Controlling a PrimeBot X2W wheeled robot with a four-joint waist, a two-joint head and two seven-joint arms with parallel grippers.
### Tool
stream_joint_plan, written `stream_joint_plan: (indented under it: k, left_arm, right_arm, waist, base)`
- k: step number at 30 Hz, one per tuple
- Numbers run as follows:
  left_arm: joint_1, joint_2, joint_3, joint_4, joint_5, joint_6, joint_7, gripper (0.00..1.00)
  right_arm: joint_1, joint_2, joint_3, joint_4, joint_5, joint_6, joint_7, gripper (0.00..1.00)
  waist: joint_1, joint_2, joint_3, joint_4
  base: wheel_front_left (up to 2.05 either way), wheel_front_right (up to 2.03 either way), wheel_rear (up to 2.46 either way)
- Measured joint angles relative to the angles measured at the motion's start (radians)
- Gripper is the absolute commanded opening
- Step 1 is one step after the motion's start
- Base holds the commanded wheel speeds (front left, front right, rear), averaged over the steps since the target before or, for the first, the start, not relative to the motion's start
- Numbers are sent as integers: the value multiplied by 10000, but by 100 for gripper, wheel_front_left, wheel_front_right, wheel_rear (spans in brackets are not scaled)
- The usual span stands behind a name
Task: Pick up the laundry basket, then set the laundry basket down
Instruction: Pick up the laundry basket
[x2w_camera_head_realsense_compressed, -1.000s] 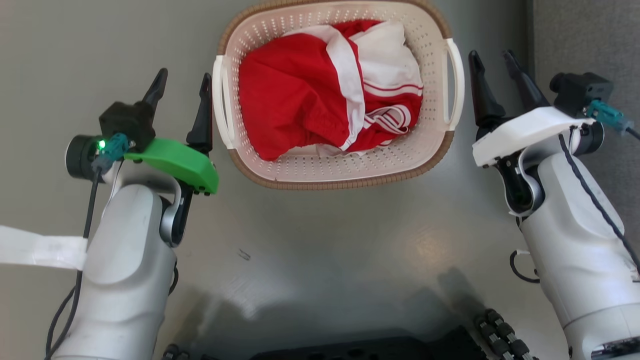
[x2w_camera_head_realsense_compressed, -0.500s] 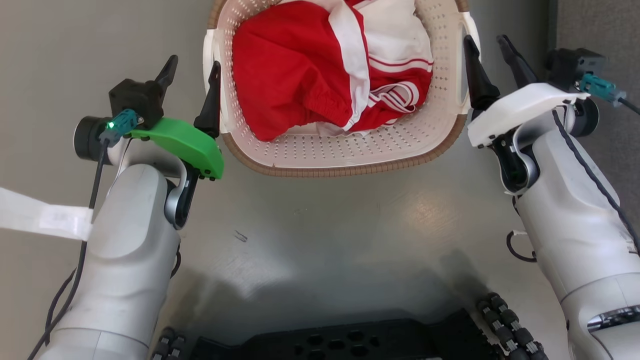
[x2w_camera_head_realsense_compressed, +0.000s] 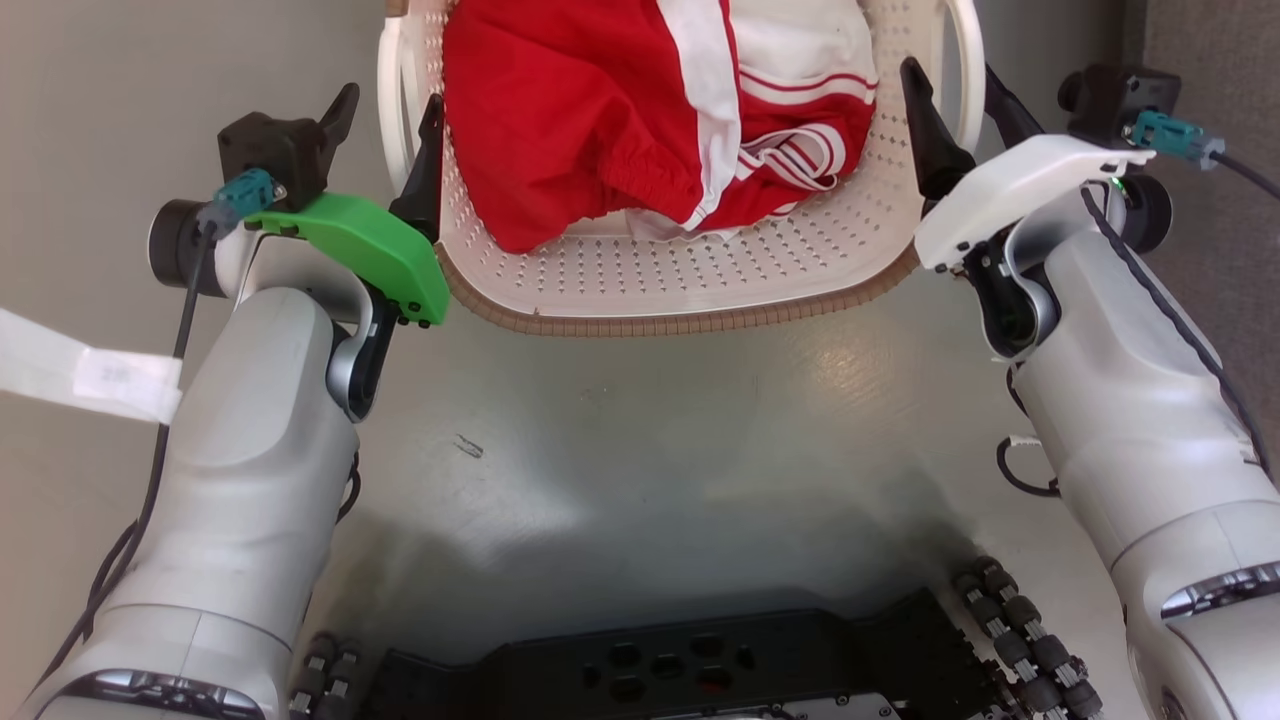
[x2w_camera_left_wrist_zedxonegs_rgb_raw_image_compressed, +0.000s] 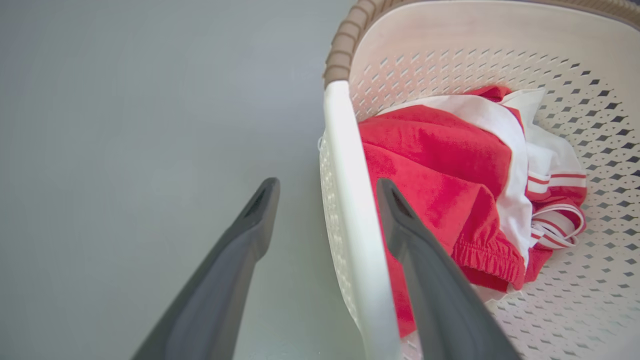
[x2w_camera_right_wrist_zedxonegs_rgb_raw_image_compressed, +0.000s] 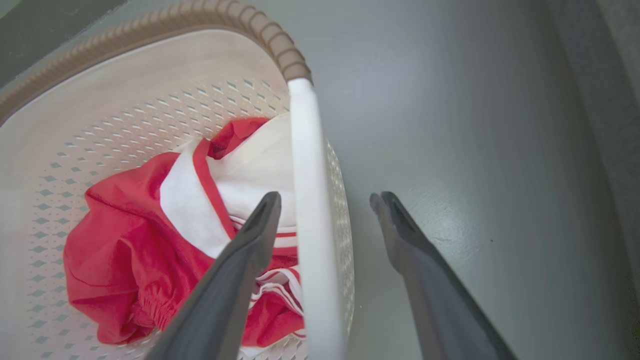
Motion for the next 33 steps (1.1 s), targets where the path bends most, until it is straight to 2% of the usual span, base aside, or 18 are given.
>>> stream_joint_plan:
  k: [16, 17, 18, 19, 20, 21, 22, 23, 33]
  left_arm:
    - [-637, -4, -612, 867, -913, -52, 257, 100]
    - [-693, -4, -635, 924, -945, -52, 257, 95]
    - [-729, -4, -660, 974, -949, -54, 257, 82]
    - [-756, -8, -694, 1011, -968, -56, 255, 51]
    - [-793, -23, -744, 1037, -1024, -86, 255, 51]
    - [-836, -38, -800, 1066, -1039, -88, 255, 35]
    - [-880, -50, -844, 1085, -1039, -88, 253, 5]
    - [-916, -61, -865, 1093, -1047, -88, 247, 0]
    - [-1072, -109, -1118, 1482, -1394, -71, 153, 0]
  right_arm:
    - [-772, 42, 420, 796, 545, 0, 4, 100]
    - [-817, 44, 447, 832, 558, 0, -4, 100]
    - [-845, 44, 474, 851, 573, 0, -4, 100]
    - [-863, 44, 508, 869, 617, 0, -4, 98]
    - [-872, 46, 545, 890, 642, 0, -6, 98]
    - [-877, 48, 579, 915, 665, 0, -6, 67]
    - [-890, 50, 608, 943, 708, 0, -6, 37]
    - [-909, 48, 639, 968, 732, 0, -6, 2]
    - [-1011, 169, 1007, 1174, 1127, 59, -23, 0]
  waist:
    - [0, 0, 378, -80]
    - [0, 0, 386, -83]
    - [0, 0, 393, -86]
    - [0, 0, 399, -88]
    - [0, 0, 406, -90]
    - [0, 0, 412, -92]
    - [-1, 0, 417, -94]
    - [-1, 0, 421, -94]
    - [-1, 0, 227, -91]
  base:
    - [0, 0, 0]
    - [0, 0, 0]
    - [0, 0, 0]
    - [0, 0, 0]
    - [0, 0, 0]
    - [0, 0, 0]
    - [0, 0, 0]
    - [0, 0, 0]
    - [0, 0, 0]
